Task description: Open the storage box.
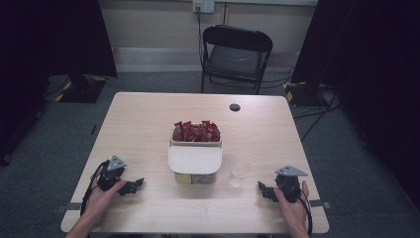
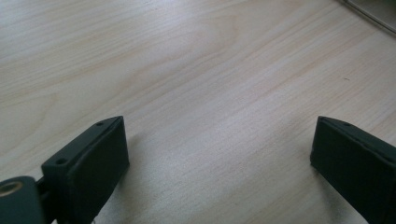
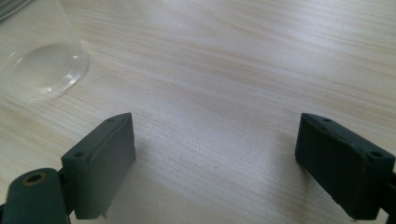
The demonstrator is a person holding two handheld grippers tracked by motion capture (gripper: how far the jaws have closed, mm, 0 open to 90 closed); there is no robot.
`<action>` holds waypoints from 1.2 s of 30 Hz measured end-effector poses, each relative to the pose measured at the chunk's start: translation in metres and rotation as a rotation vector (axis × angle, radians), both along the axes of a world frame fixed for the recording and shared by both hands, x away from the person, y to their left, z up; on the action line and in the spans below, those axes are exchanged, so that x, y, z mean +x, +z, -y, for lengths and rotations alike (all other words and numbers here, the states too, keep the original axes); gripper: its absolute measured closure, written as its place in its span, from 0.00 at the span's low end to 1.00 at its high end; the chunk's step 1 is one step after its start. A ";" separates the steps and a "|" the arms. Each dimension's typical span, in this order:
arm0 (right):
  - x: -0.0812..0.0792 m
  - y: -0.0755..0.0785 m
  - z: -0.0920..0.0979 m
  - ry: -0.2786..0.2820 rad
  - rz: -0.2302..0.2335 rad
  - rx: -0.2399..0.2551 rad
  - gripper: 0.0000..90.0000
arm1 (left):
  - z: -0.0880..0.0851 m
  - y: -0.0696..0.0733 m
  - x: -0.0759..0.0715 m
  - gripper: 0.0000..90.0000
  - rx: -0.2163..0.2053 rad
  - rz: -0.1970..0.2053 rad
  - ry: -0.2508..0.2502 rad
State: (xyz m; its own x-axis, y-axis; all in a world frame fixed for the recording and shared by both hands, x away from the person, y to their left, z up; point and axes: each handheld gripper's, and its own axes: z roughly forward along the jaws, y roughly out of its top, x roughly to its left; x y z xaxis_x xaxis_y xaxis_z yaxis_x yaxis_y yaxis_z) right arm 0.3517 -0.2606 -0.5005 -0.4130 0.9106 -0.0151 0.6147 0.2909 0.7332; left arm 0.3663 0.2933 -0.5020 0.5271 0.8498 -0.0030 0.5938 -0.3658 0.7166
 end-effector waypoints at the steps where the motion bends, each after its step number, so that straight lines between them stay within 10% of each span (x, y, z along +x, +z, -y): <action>1: 0.000 0.000 0.000 0.000 0.000 0.000 0.13 | -0.001 0.001 0.000 0.07 0.003 0.007 0.006; 36: 0.000 0.000 0.000 -0.002 0.000 0.000 0.13 | 0.026 0.022 -0.013 0.20 -0.142 -0.012 -0.132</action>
State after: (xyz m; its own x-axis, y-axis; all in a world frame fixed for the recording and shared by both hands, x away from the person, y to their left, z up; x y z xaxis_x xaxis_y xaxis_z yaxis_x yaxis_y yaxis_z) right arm 0.3516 -0.2606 -0.5005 -0.4108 0.9116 -0.0153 0.6154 0.2897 0.7331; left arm 0.3531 0.2669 -0.4800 0.6334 0.7636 -0.1255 0.5564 -0.3367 0.7596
